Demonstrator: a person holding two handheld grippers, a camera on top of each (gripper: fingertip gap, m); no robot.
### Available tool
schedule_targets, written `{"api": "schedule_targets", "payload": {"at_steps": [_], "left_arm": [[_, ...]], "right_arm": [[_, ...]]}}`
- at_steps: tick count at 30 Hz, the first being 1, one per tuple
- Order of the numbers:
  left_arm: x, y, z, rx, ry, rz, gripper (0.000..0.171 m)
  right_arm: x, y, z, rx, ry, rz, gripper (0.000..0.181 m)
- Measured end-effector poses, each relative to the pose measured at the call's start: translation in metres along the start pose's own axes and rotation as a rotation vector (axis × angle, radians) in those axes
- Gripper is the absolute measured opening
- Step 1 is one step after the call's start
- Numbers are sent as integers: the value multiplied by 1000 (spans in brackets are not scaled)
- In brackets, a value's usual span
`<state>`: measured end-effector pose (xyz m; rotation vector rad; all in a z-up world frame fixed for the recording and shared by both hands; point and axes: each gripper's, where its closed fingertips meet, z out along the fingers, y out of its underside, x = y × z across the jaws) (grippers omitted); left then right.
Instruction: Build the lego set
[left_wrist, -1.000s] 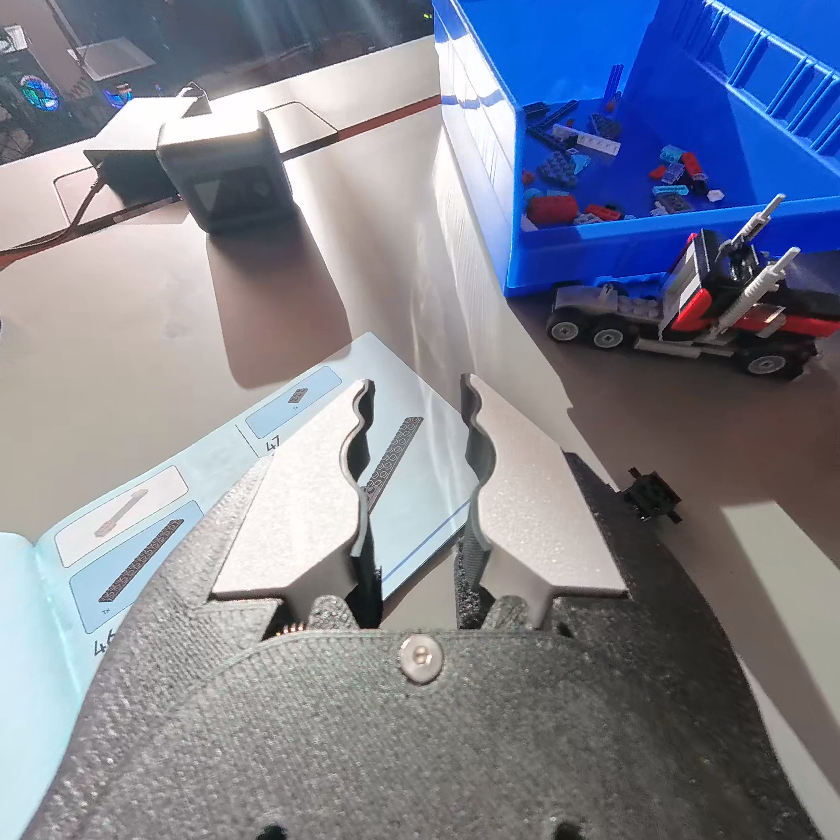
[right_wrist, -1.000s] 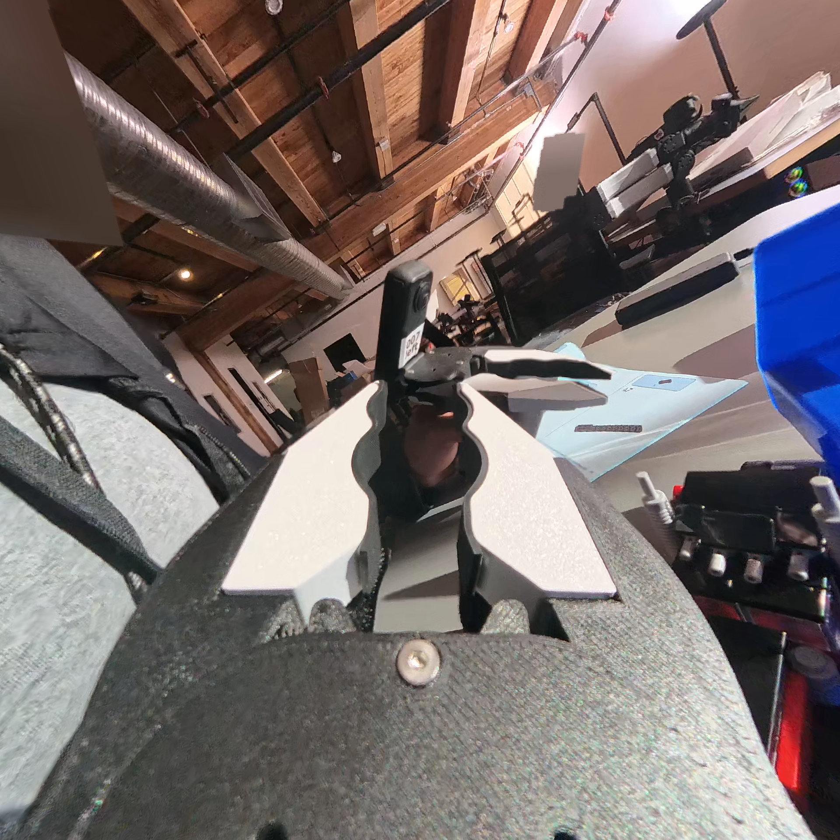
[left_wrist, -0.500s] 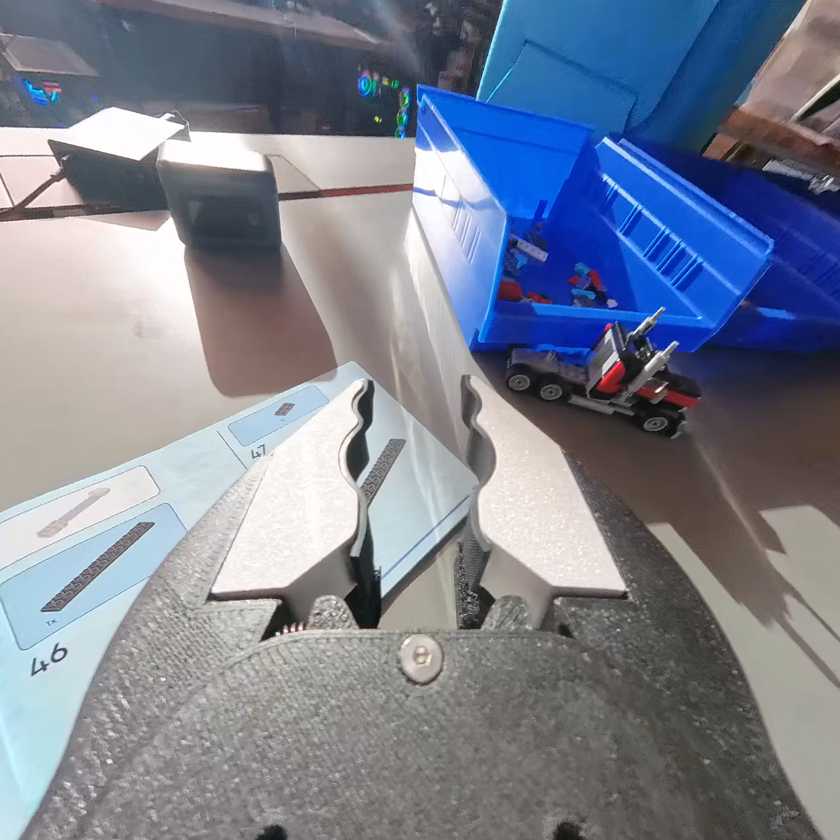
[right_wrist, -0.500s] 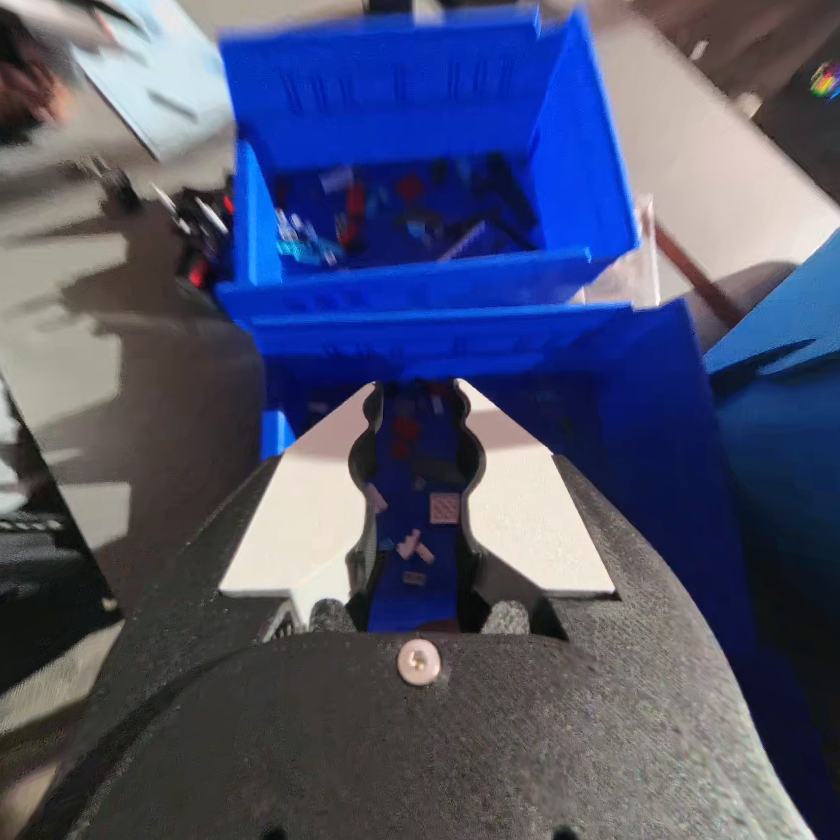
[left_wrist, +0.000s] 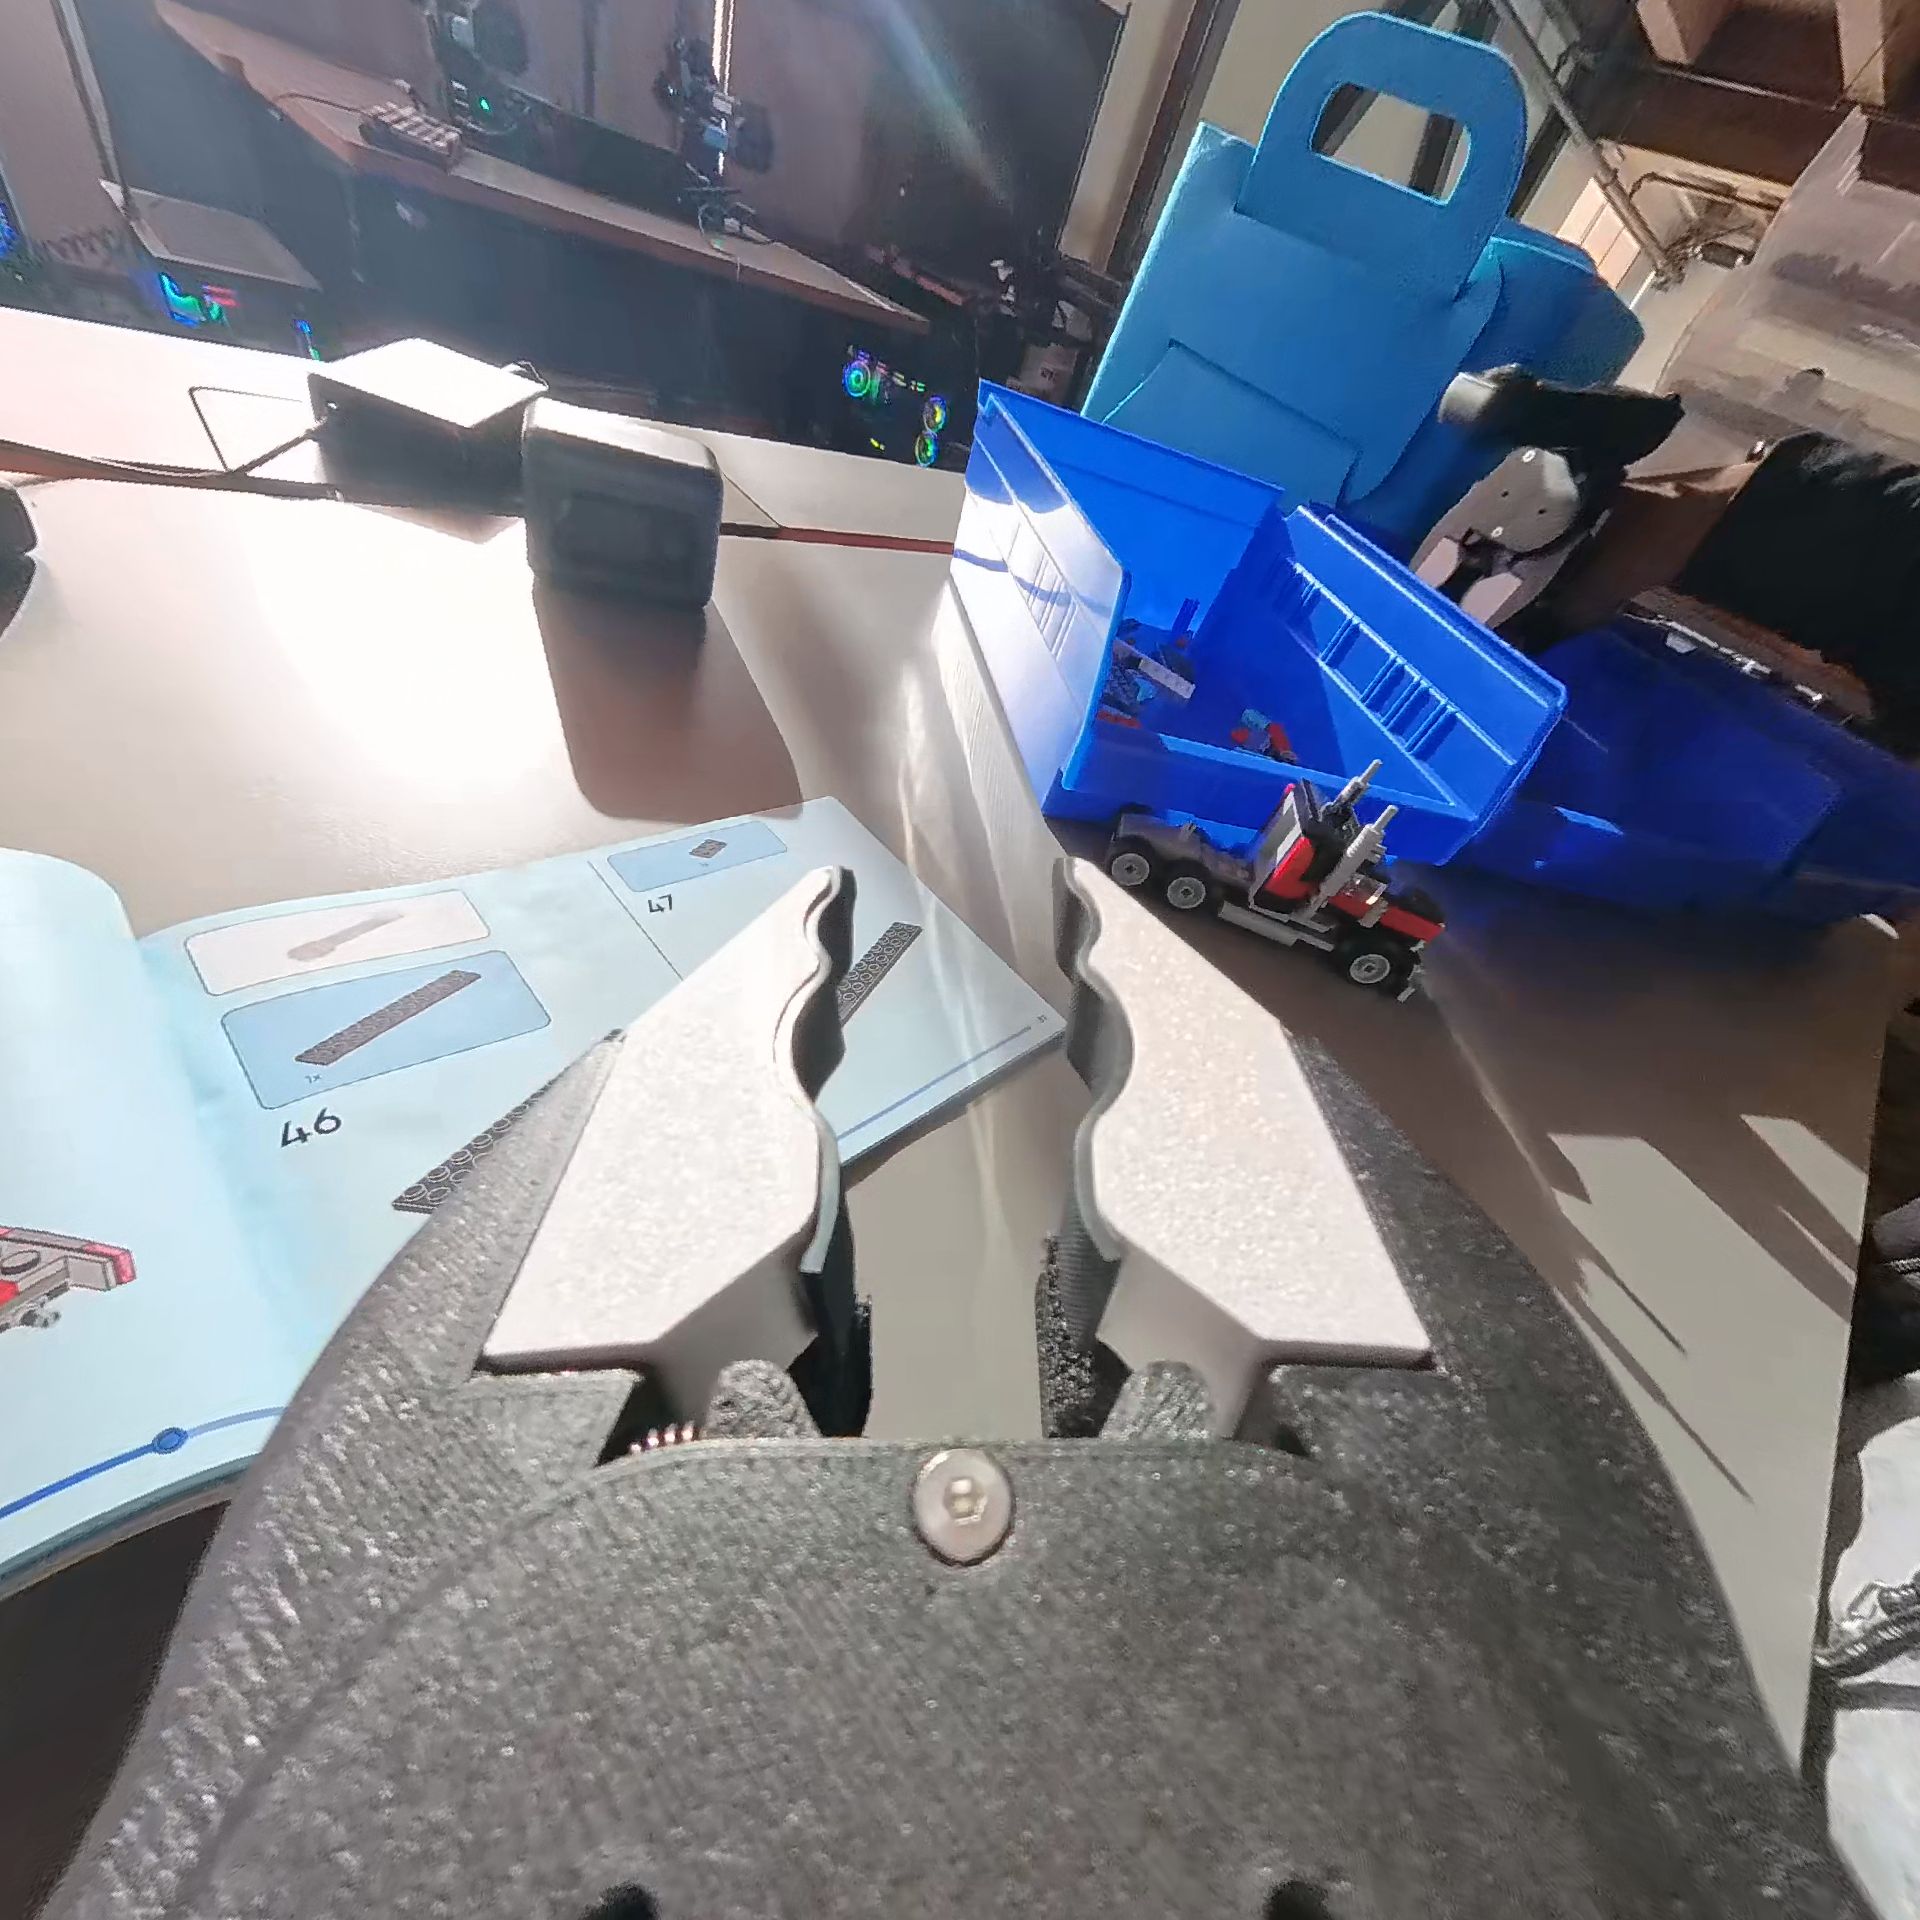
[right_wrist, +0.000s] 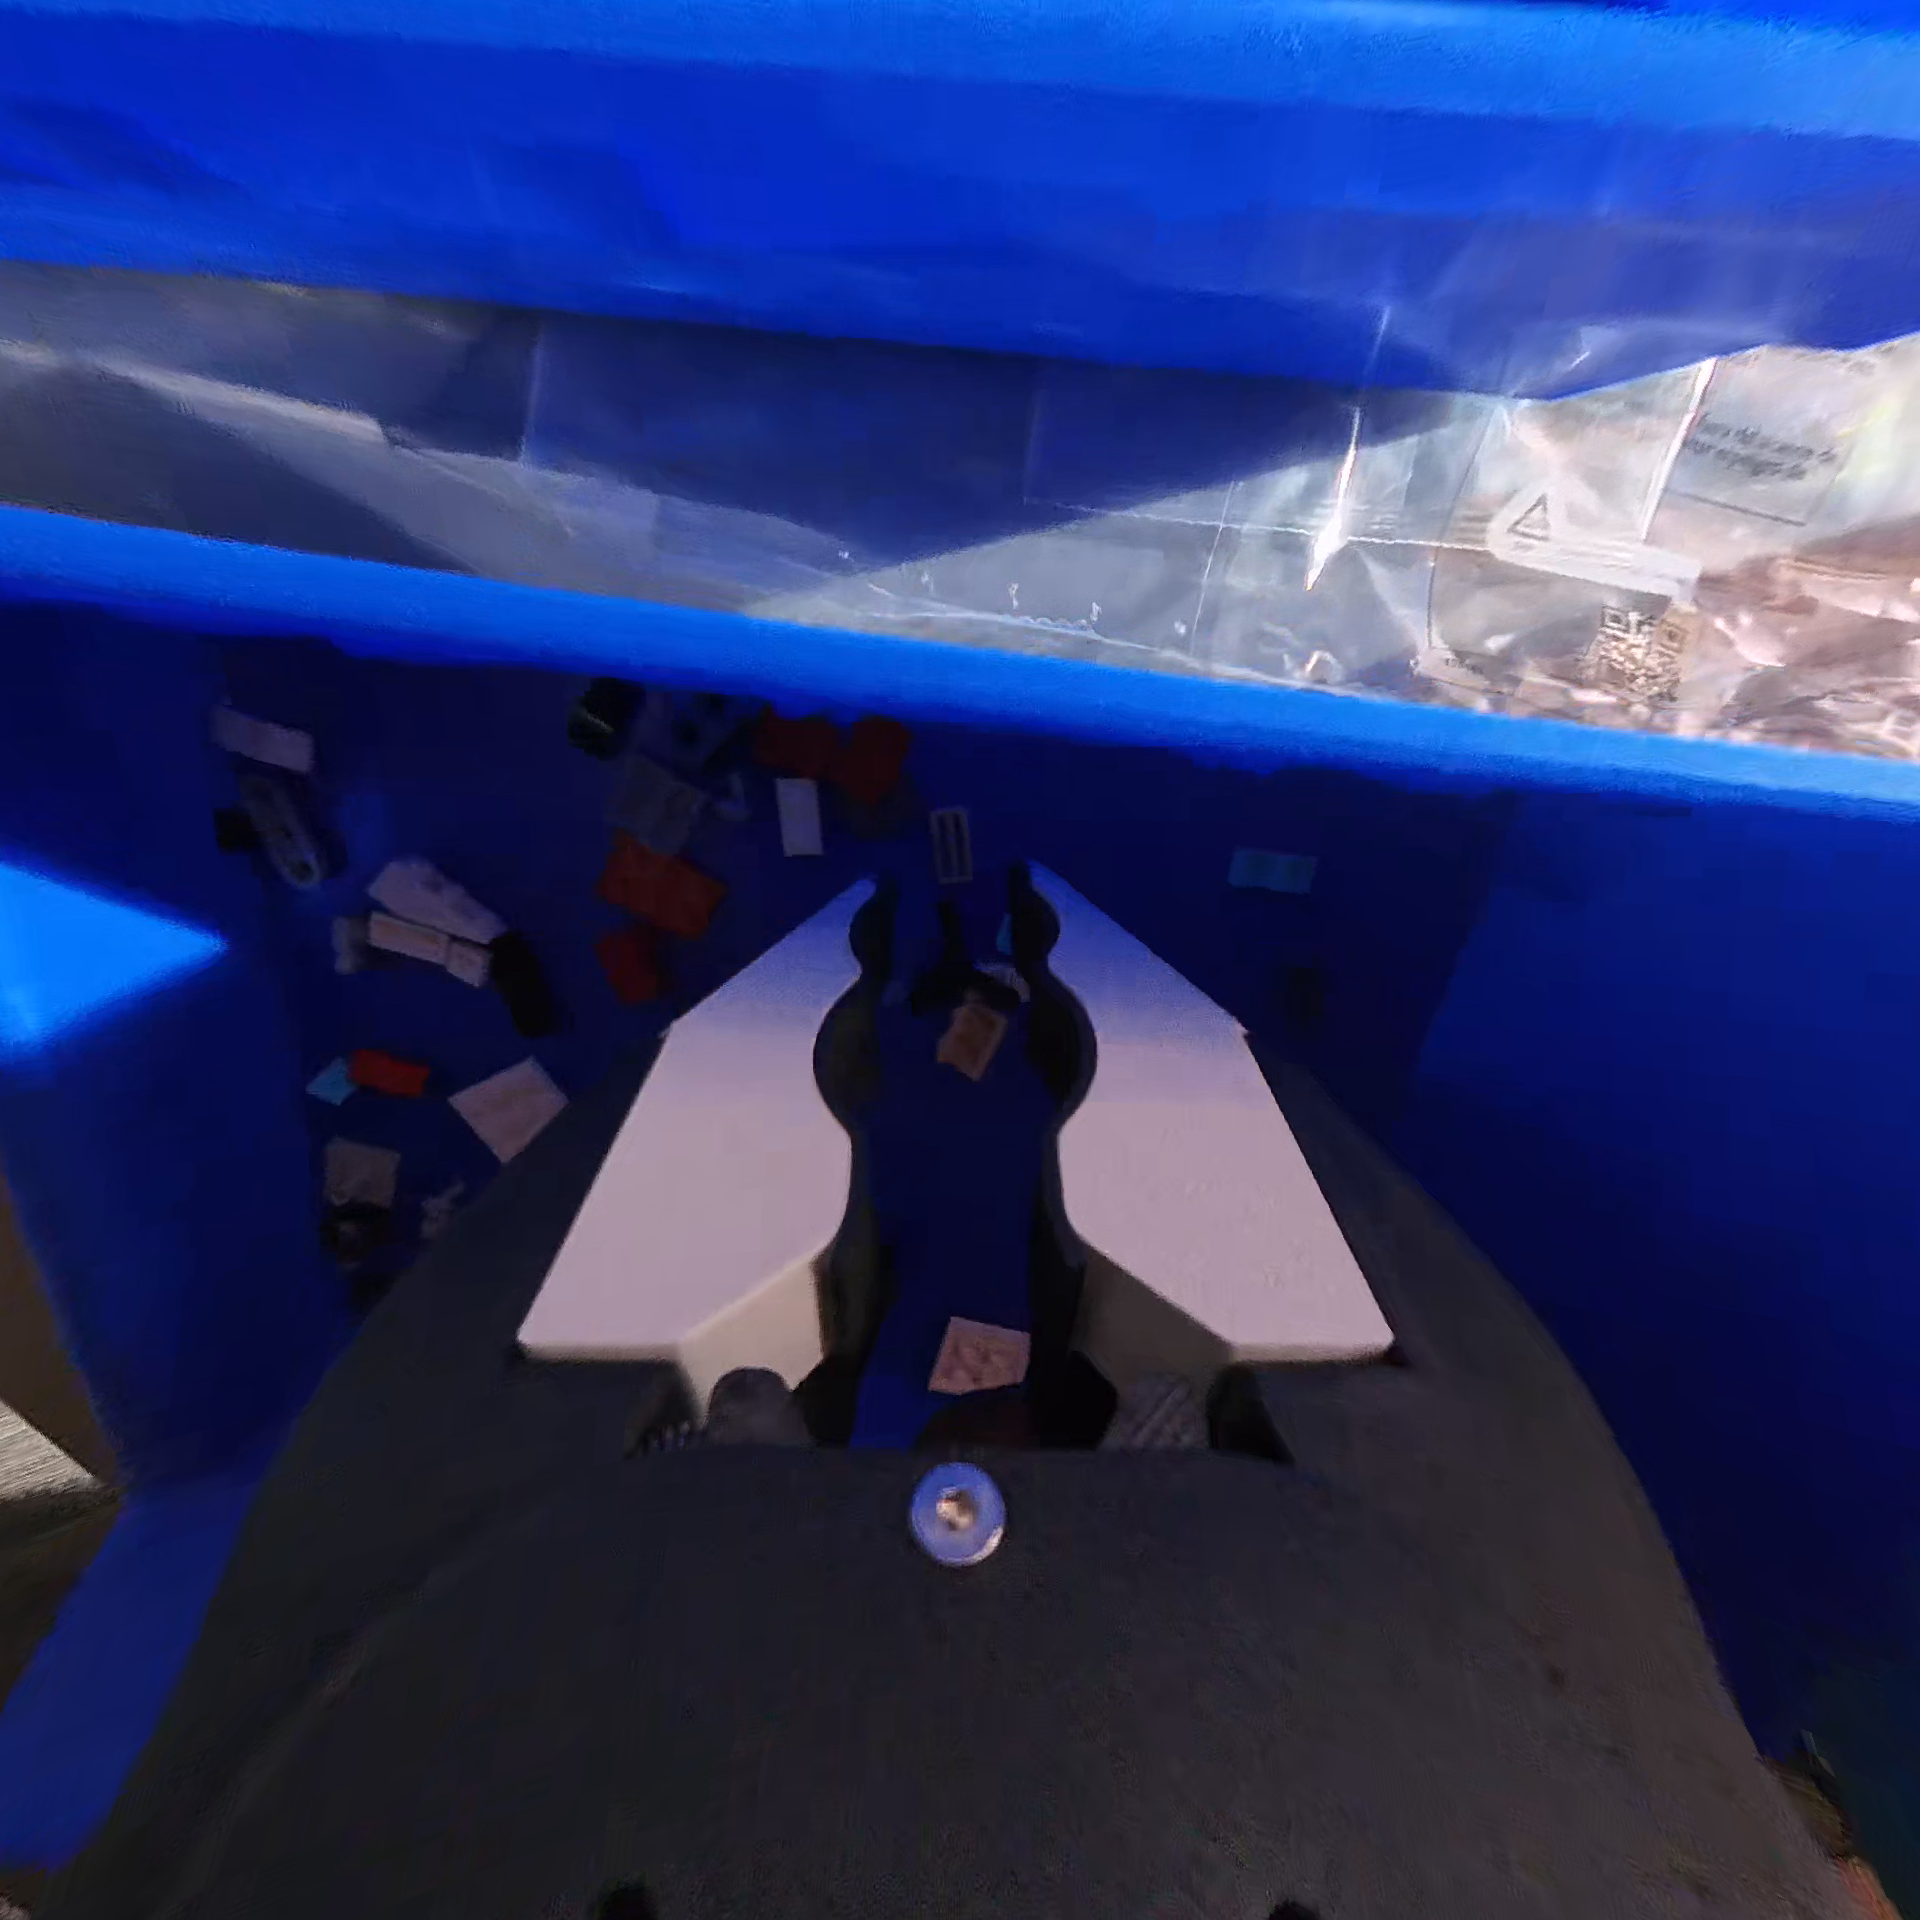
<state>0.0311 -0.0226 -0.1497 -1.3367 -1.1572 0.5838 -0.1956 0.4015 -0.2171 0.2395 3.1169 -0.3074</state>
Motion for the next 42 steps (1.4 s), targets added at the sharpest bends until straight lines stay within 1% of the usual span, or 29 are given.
{"api": "schedule_targets", "payload": {"at_steps": [3, 5, 8, 11, 13, 16, 18, 21, 23, 24, 25, 27, 30, 33, 36, 38, 42], "left_arm": [[0, 3, 2, -25, 12, -14, 39], [0, 3, 2, -22, 19, -24, 40], [-3, -2, -2, 10, 26, -49, 40], [-18, -3, -11, -1, -33, -1, 40], [-30, -2, -21, -18, -81, 44, 40], [-47, -4, -42, -10, -133, 63, 40], [-57, -9, -57, 28, -145, 39, 39], [-62, -18, -70, 105, -107, -29, 39], [-61, -19, -71, 112, -75, -58, 39], [-59, -18, -70, 105, -59, -59, 39], [-56, -17, -69, 99, -43, -52, 39], [-49, -18, -70, 101, -11, -22, 39], [-38, -19, -74, 120, 30, 13, 39], [-31, -13, -81, 98, 46, 24, 38], [-28, -12, -93, 112, 43, 34, 37], [-28, -13, -102, 134, 49, 28, 37], [-30, -19, -111, 183, 82, -18, 36]], "right_arm": [[-1, 2, 13, -33, -25, 9, 23], [2, 2, 16, -36, -14, 24, 13], [2, 3, 16, -35, -22, 65, 13], [4, 4, 11, -41, 26, 89, 13], [1, 0, -5, -5, 67, 107, 13], [-13, -12, -52, 116, 147, 166, 12], [-34, -22, -89, 208, 191, 189, 12], [-87, -53, -135, 360, 210, 171, 12], [-131, -85, -150, 457, 194, 128, 12], [-154, -102, -151, 497, 174, 104, 11], [-177, -120, -146, 527, 150, 80, 11], [-219, -155, -124, 573, 83, 42, 12], [-273, -204, -72, 616, -43, 19, 11], [-310, -243, -19, 624, -139, 23, 11], [-332, -269, 19, 620, -208, 53, 11], [-341, -276, 37, 586, -226, 52, 11], [-346, -283, 55, 518, -219, 33, 11]]}}
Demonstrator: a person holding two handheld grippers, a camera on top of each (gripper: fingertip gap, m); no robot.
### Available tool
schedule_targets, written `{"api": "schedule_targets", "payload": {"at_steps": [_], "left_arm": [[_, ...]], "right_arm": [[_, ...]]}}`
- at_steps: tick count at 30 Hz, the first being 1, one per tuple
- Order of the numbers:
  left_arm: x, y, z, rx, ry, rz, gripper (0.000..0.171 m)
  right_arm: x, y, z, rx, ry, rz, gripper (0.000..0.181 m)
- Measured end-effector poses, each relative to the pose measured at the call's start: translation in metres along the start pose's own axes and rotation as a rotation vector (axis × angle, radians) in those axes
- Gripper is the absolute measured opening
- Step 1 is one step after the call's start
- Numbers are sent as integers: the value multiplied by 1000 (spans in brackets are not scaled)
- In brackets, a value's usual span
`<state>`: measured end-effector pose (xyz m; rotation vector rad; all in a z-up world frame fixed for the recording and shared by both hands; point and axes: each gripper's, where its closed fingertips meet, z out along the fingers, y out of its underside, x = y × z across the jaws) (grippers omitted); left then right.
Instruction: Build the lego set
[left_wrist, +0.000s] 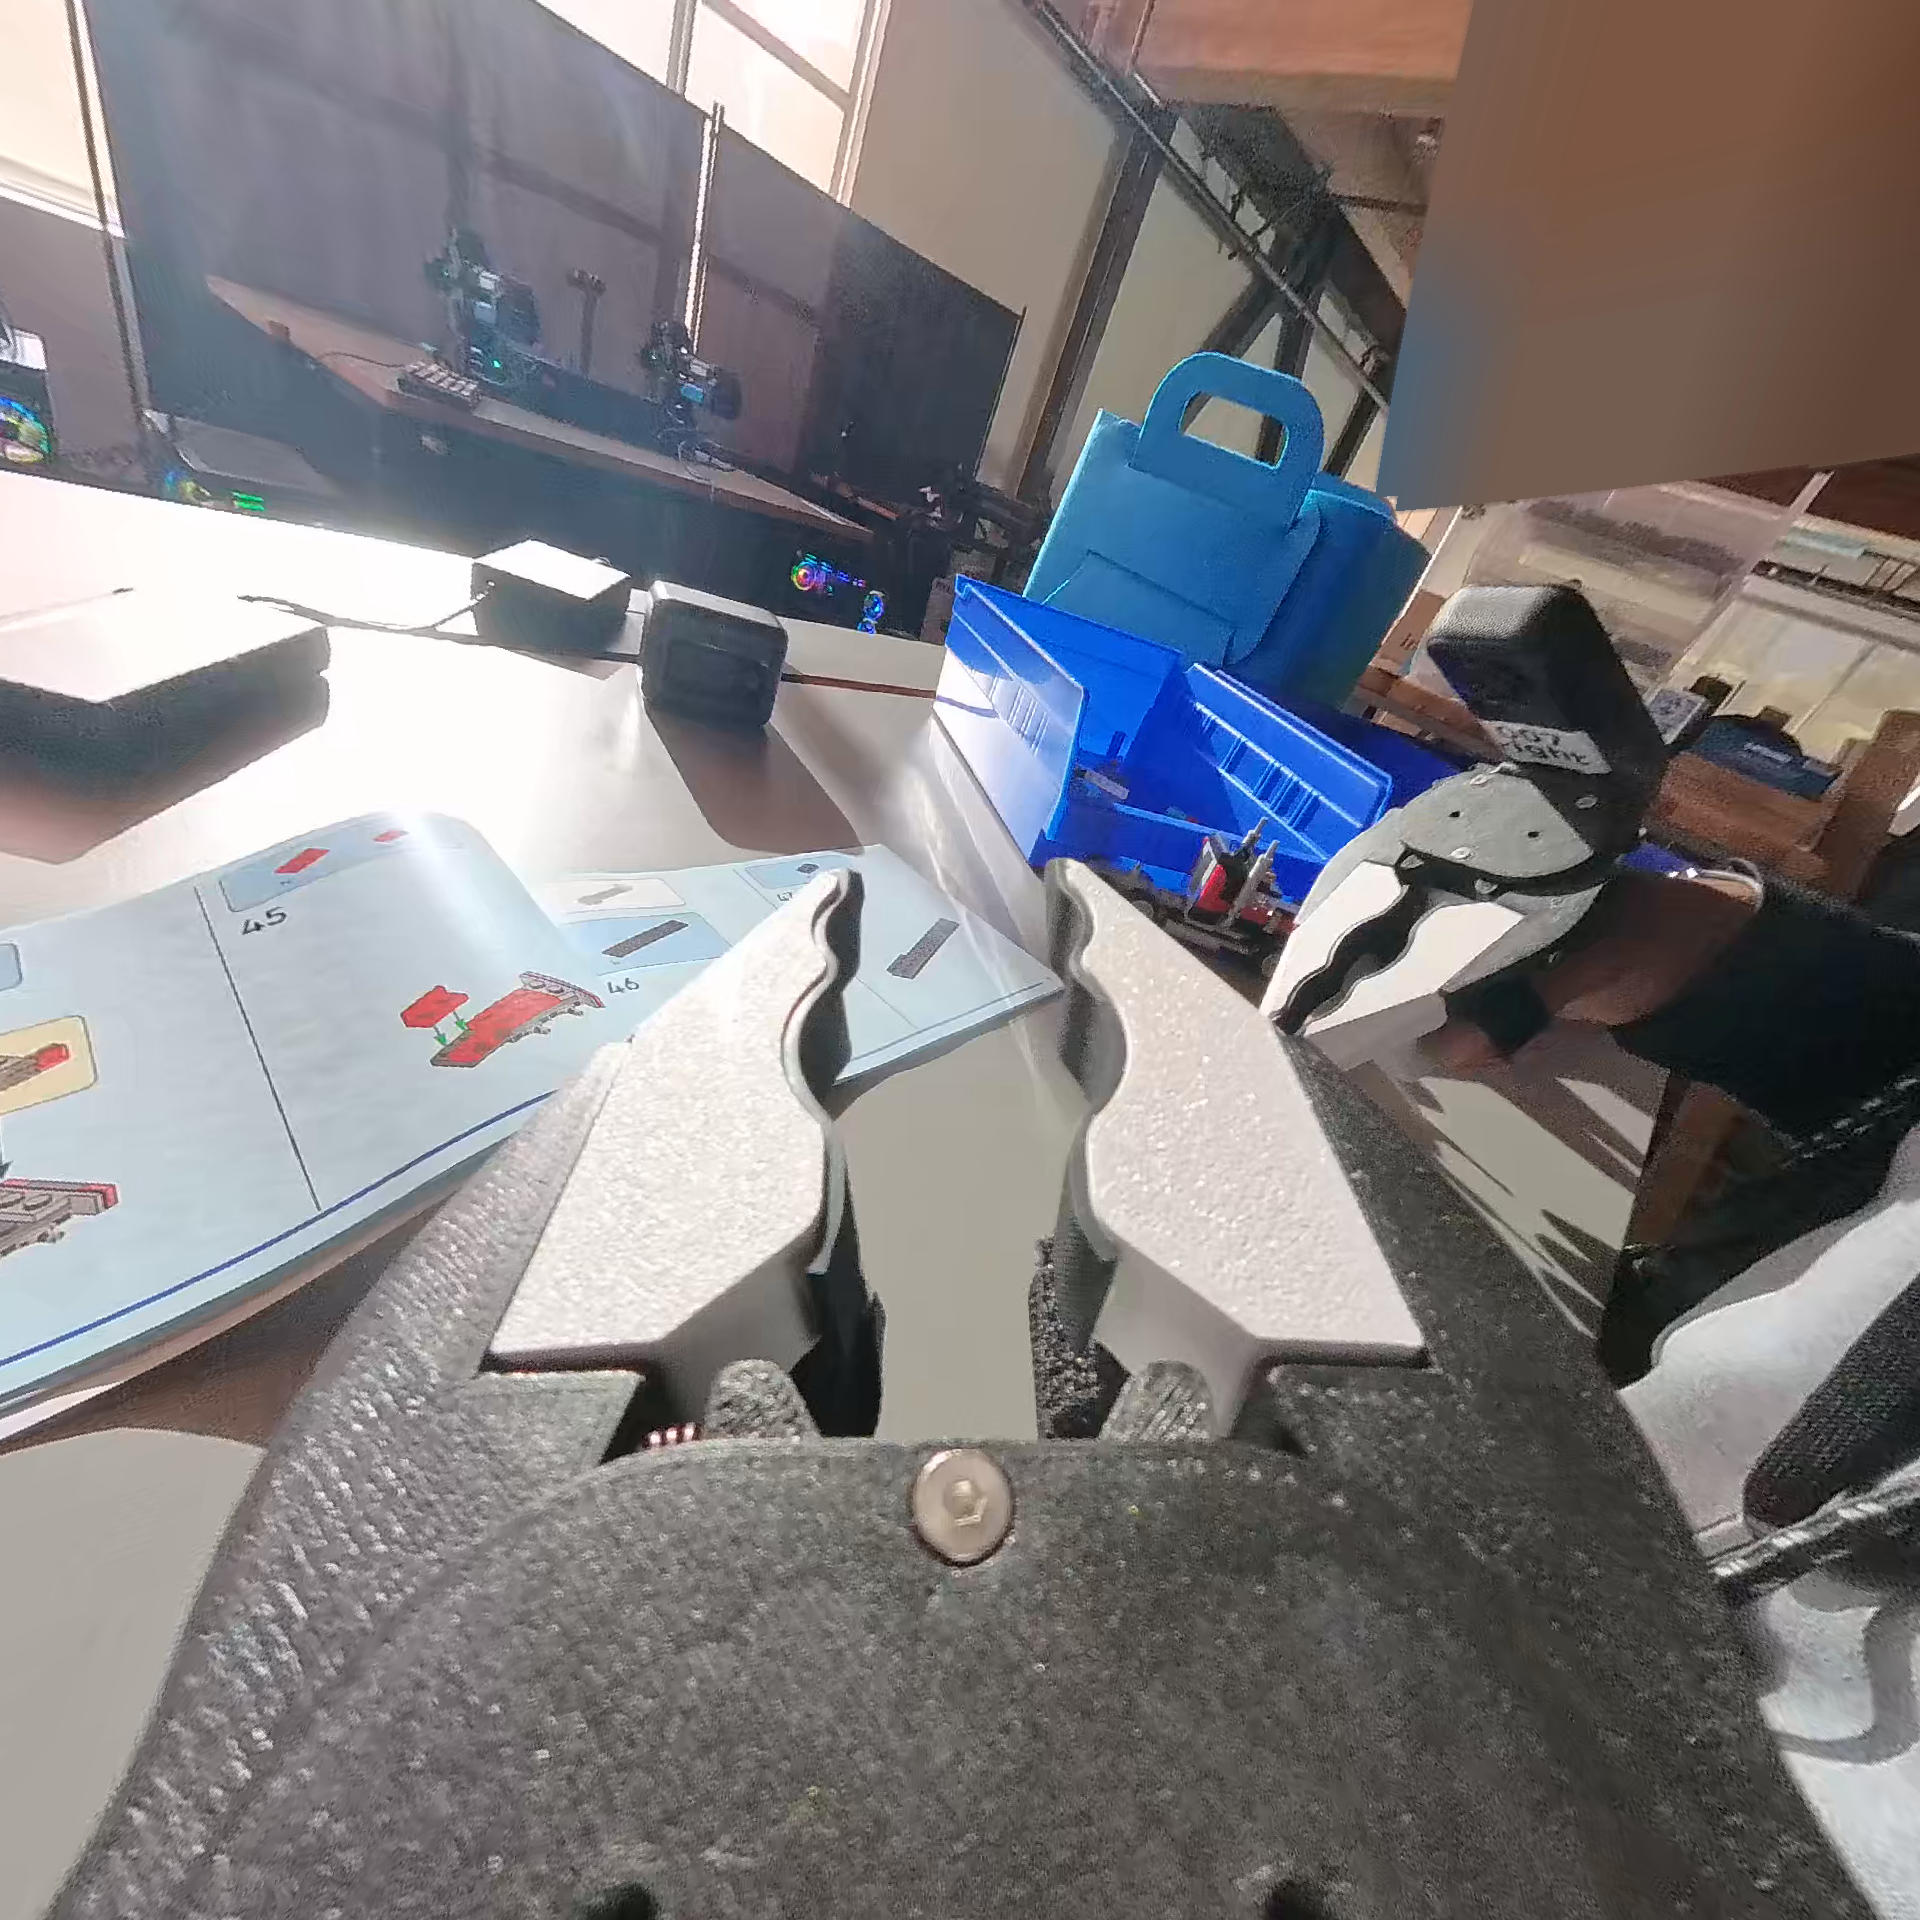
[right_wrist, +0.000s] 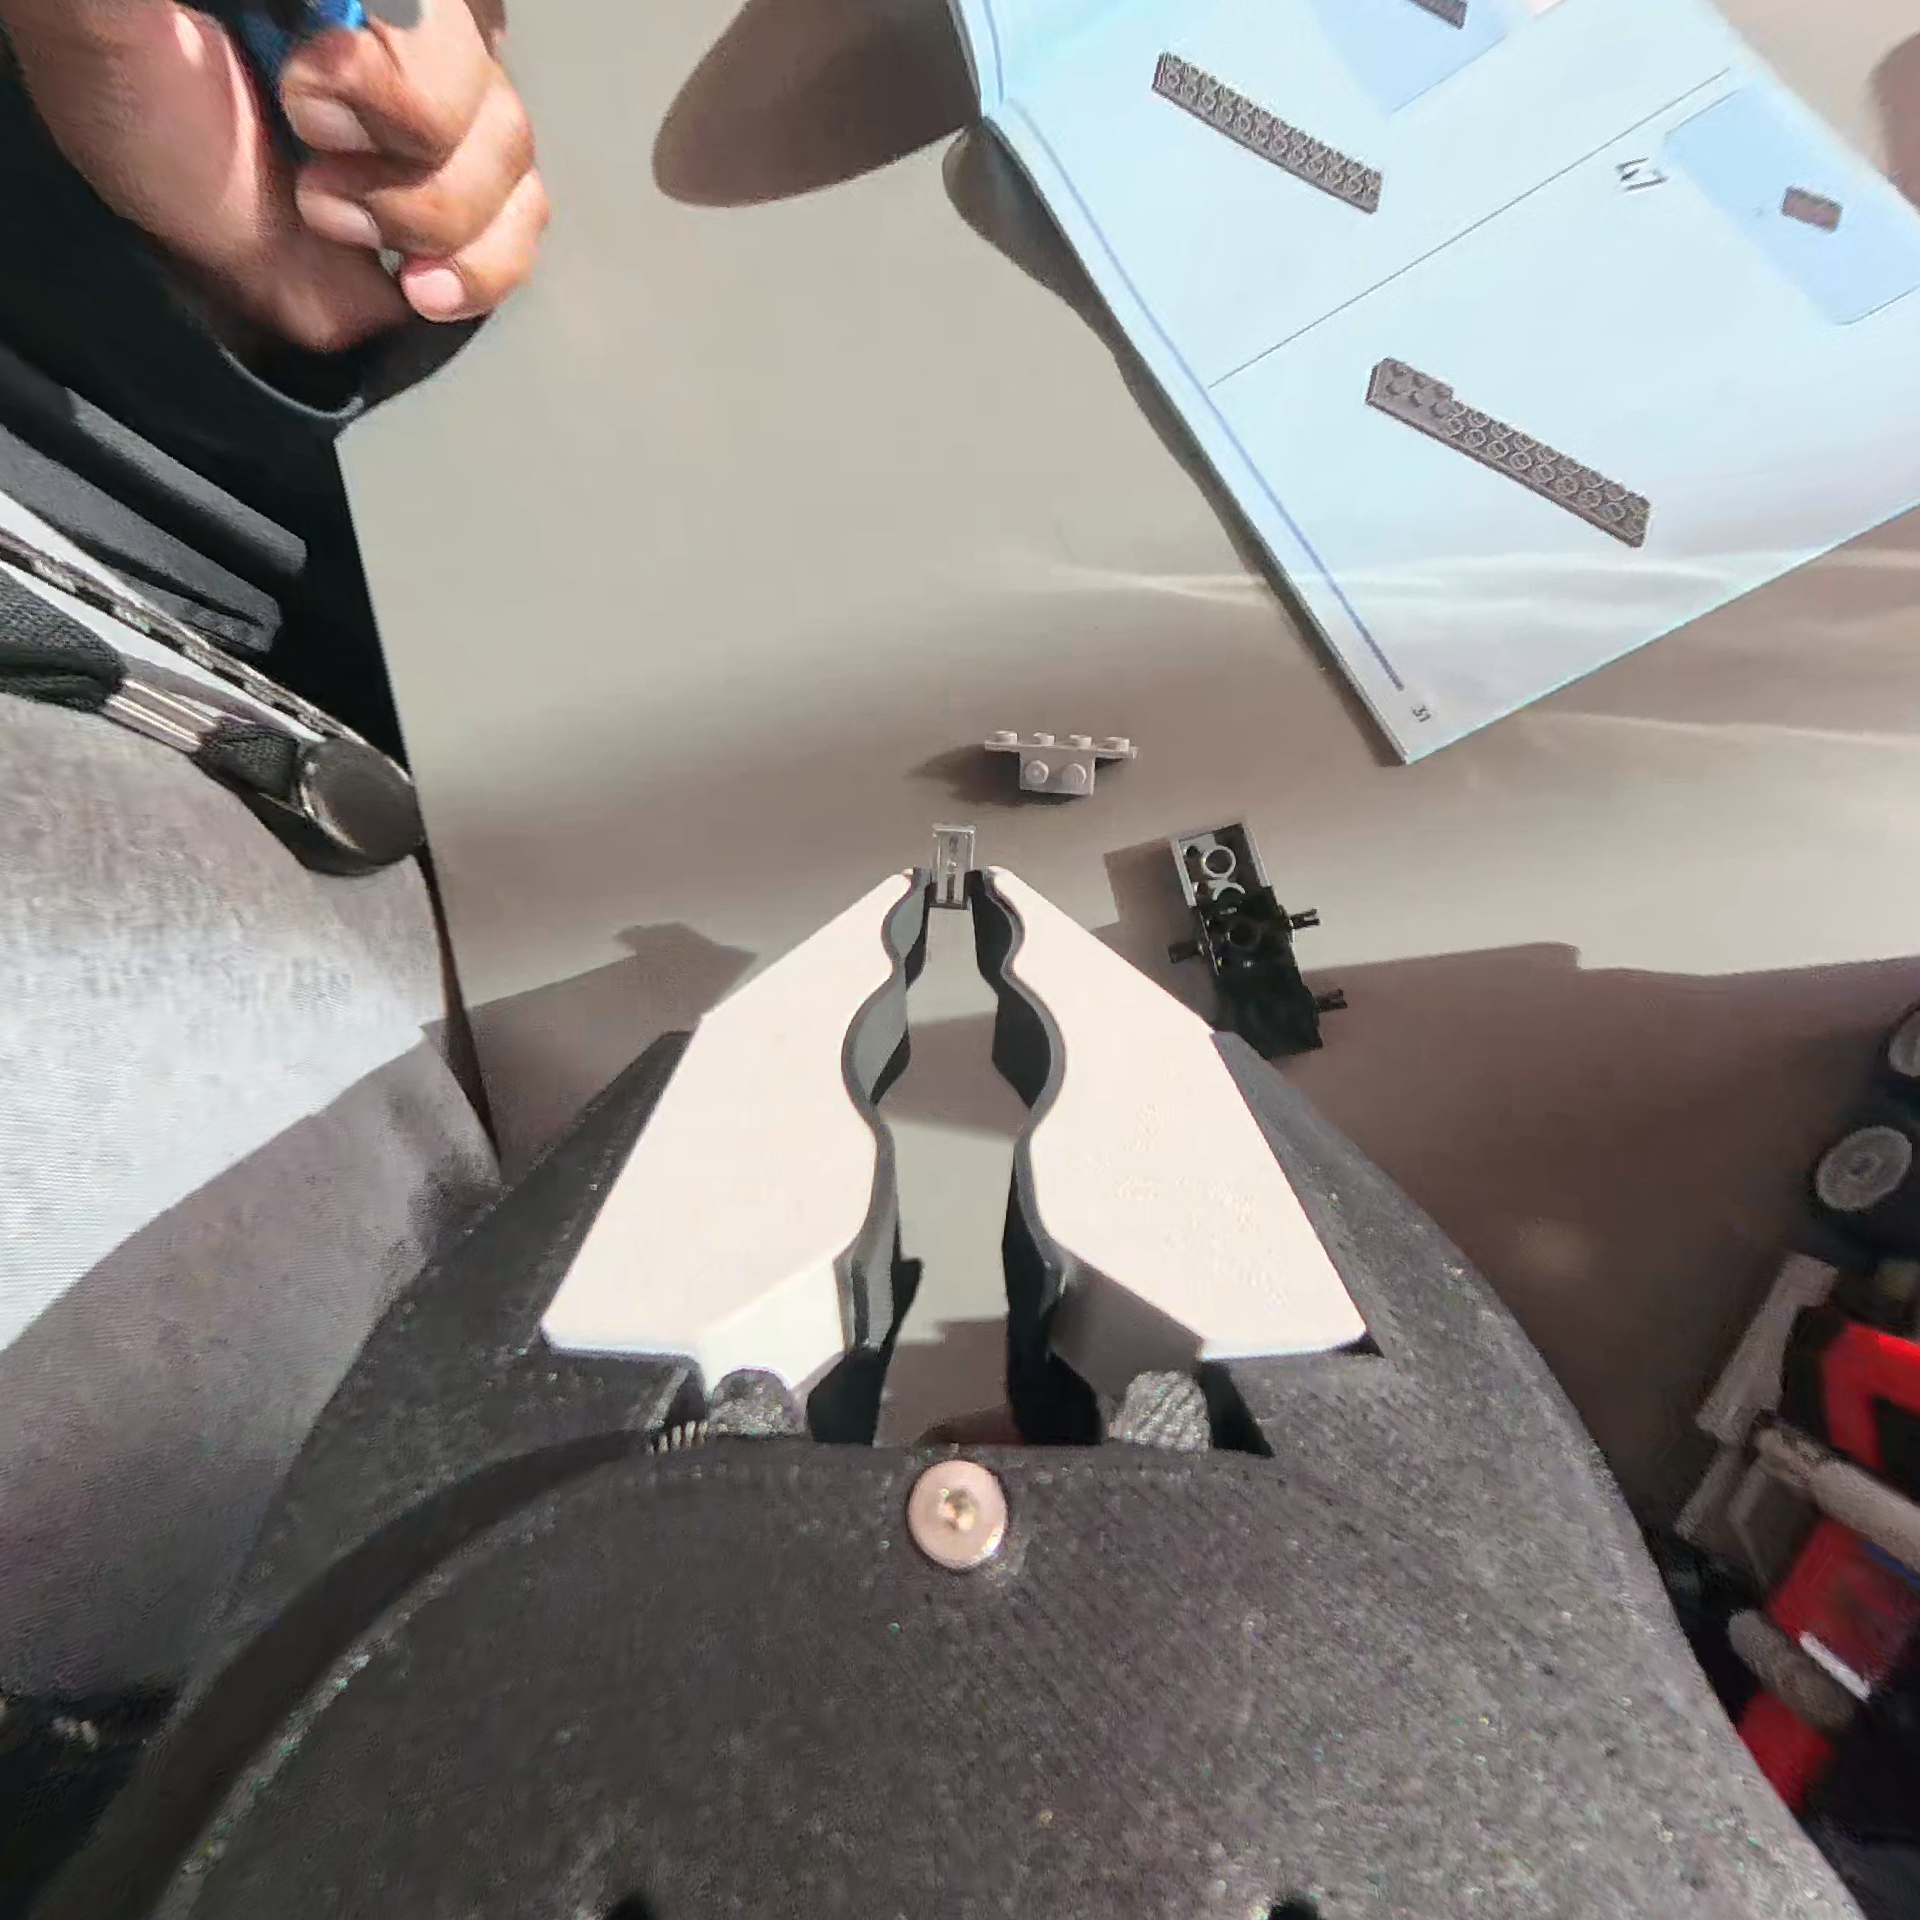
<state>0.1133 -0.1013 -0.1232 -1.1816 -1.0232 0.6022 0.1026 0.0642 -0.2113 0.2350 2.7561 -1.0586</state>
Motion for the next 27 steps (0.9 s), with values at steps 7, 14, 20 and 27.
{"api": "schedule_targets", "payload": {"at_steps": [7, 14, 20, 27], "left_arm": [[-3, -1, 0, 0, 39, -73, 37], [-4, -2, -1, 9, 49, -88, 37], [-4, -3, -2, 16, 50, -92, 37], [-5, -3, -2, 17, 47, -96, 37]], "right_arm": [[6, 1, 12, -50, 19, 19, 11], [8, 5, 17, -75, 31, 28, 11], [11, 6, 17, -71, 41, 39, 13], [15, 0, 2, -14, 79, 41, 18]]}}
